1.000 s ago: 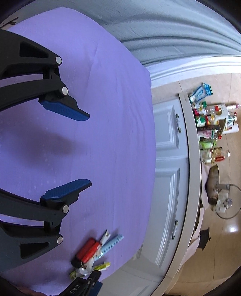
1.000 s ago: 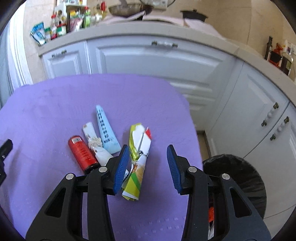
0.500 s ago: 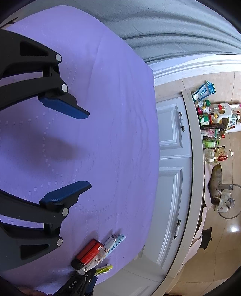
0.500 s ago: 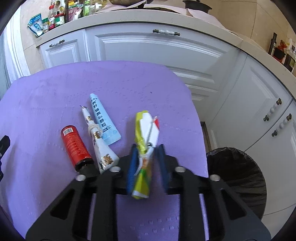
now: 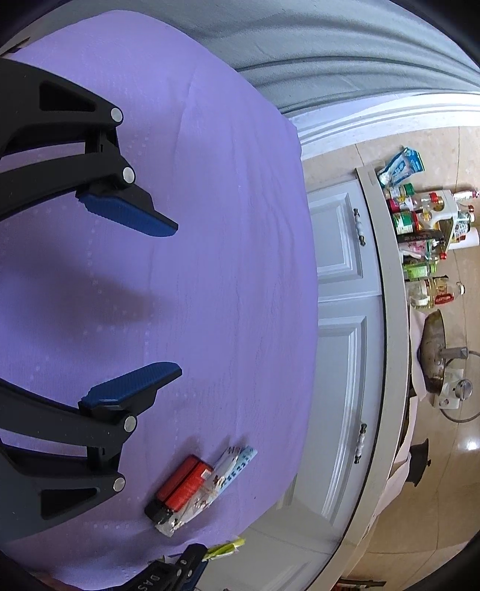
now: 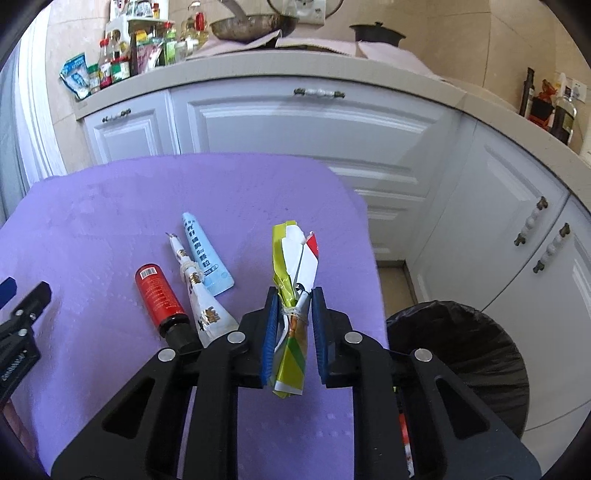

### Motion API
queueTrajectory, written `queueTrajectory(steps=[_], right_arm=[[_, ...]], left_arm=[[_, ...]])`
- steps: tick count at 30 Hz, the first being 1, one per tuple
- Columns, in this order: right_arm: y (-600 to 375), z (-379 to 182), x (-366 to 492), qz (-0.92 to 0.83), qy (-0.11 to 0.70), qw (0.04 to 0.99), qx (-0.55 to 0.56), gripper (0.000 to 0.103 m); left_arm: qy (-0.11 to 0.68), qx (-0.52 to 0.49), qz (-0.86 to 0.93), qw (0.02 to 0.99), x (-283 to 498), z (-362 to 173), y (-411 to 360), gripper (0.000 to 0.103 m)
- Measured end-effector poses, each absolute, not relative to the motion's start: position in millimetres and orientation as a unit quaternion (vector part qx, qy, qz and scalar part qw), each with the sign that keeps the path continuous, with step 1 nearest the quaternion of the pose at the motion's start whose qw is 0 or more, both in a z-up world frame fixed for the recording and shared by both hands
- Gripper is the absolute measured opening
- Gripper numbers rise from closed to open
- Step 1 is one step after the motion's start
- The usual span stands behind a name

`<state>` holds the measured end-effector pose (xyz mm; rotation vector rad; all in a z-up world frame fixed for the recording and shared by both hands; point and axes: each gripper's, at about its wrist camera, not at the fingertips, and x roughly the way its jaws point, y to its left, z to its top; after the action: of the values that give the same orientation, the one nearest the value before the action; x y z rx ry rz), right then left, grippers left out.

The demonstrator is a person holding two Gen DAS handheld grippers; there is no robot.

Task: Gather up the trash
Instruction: 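Move the left tool toward the red canister while the right tool holds the wrapper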

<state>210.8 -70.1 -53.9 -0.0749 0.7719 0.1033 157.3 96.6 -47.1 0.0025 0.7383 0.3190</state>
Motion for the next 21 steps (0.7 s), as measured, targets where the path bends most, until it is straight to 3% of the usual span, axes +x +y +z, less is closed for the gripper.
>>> queueTrajectory(steps=[21], right_arm=[[-99, -40, 196, 0.041, 0.352, 0.935, -0.007, 0.018]], left_arm=[[0.382, 0.006, 0.108, 0.918, 193, -47, 24, 0.069]])
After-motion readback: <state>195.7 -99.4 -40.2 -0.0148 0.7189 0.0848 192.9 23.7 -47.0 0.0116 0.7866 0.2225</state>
